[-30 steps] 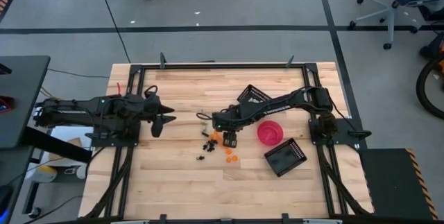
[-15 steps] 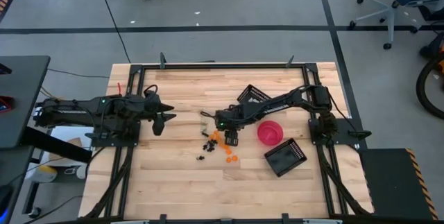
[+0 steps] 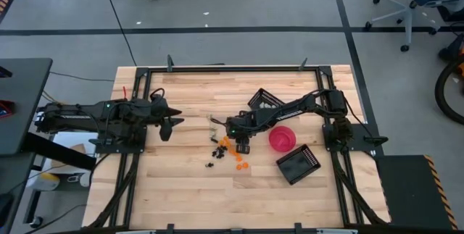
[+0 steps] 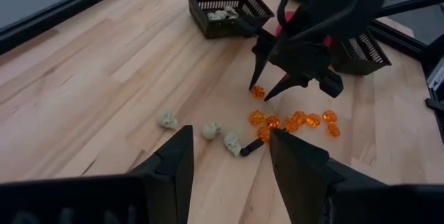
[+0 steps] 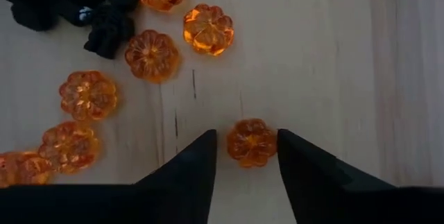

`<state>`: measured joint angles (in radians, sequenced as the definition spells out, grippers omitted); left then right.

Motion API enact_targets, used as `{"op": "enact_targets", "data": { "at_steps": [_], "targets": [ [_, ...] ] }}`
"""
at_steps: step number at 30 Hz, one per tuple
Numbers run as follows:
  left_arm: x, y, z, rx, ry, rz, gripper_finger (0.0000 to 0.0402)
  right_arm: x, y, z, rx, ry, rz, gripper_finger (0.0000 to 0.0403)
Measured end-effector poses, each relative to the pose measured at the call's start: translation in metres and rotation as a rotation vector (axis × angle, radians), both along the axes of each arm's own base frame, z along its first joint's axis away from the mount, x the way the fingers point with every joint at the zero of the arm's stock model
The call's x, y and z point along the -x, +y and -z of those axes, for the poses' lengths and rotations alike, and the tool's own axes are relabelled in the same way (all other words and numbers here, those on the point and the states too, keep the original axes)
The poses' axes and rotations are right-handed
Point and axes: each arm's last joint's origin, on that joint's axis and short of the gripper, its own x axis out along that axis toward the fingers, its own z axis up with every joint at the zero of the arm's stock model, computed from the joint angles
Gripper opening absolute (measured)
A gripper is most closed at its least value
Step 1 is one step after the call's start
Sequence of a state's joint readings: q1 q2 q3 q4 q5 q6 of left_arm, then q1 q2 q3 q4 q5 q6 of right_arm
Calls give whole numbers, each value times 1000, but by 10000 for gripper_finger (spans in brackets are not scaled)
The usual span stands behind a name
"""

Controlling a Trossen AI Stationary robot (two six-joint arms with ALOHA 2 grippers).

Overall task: Sort Halloween decoration
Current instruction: Put the orange pumpkin toy into the red bowl

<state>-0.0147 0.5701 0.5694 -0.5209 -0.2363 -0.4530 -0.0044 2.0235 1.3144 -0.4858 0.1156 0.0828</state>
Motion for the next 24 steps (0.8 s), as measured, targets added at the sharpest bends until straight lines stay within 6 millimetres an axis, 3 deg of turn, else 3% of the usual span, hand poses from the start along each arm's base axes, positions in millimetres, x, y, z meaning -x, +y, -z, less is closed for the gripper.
{"op": "enact_targets", "data": {
  "at_steps": [8,14,24],
  "targets": [
    [0,1,0,-11,-3,-36,162,0,-1,0,17,-6,27,89],
    [0,1,0,-12,-2,-35,162,-3,-1,-7,11,25,26,99],
    [0,1,0,-13,-2,-35,162,-10,5,-46,-119,110,-18,100]
  ]
}}
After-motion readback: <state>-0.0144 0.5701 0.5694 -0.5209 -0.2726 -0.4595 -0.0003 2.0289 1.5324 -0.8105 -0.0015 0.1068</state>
